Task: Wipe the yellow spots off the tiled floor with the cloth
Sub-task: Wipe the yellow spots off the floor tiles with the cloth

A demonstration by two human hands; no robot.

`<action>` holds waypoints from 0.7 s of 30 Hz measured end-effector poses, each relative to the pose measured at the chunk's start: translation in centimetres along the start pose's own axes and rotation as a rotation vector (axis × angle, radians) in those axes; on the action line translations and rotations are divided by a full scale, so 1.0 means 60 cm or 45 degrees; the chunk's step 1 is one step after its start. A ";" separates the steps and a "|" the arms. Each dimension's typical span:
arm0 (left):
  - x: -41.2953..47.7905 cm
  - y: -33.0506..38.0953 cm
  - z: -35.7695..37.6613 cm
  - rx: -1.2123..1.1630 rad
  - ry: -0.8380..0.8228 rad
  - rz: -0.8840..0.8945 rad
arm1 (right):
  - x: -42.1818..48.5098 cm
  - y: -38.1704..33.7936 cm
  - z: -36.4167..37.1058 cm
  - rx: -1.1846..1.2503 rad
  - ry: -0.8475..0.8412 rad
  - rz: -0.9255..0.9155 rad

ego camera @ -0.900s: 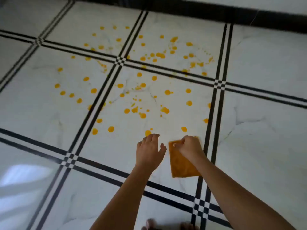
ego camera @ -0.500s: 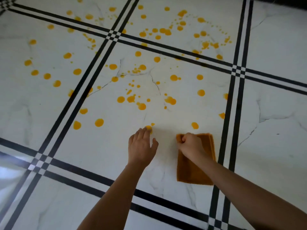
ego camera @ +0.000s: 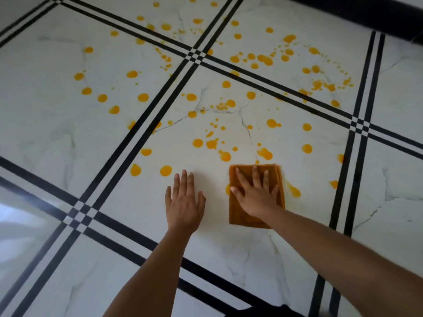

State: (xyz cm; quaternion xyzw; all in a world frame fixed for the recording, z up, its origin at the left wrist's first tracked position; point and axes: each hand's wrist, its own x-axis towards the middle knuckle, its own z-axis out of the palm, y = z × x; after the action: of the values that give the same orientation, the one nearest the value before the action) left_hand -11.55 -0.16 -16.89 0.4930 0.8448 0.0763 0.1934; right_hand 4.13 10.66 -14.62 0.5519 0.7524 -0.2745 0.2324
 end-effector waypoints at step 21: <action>0.014 -0.070 0.024 -0.053 0.246 -0.314 | 0.088 0.006 0.056 -0.603 0.603 -1.133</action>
State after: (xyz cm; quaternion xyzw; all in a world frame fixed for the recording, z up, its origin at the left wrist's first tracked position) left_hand -14.69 -1.65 -19.78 0.3719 0.9118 0.1165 0.1295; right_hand 3.12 12.18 -20.60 0.1601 0.9857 -0.0382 0.0363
